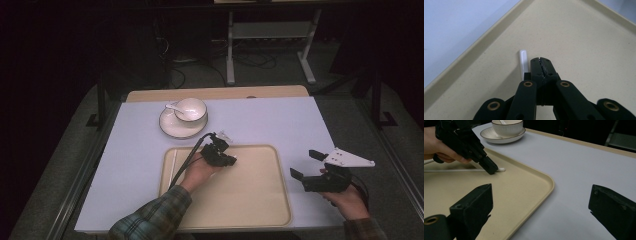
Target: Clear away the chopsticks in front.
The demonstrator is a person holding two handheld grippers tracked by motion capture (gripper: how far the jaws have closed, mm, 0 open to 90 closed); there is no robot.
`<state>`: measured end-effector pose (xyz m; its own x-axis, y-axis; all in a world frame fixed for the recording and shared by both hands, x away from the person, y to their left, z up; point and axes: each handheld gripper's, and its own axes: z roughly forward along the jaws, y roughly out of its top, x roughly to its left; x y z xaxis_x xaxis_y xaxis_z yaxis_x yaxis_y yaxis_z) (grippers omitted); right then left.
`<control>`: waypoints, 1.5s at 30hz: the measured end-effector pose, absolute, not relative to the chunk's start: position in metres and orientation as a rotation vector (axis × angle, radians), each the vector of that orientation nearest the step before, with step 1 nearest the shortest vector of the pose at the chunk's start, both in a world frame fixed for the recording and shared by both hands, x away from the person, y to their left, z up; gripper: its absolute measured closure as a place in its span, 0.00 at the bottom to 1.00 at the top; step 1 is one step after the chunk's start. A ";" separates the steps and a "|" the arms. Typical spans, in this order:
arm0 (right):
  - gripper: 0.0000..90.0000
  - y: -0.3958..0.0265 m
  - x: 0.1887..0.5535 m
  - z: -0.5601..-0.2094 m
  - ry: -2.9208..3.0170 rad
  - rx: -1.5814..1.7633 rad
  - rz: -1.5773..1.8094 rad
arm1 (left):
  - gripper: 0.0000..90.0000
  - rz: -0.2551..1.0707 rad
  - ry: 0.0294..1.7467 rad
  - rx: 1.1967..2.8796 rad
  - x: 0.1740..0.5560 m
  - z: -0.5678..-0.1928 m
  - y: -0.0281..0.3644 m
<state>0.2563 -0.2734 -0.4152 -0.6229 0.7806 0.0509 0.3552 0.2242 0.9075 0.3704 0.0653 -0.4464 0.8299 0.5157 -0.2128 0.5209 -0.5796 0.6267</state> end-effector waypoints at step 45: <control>0.05 -0.271 0.258 -0.415 2.097 1.031 1.377 | 0.99 0.109 0.928 2.273 0.384 -0.443 0.127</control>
<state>0.2579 -0.2707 -0.4152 -0.6330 0.7727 0.0466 0.3500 0.2320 0.9076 0.3836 0.1270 -0.4429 0.7433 0.6480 -0.1660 0.5921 -0.5219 0.6140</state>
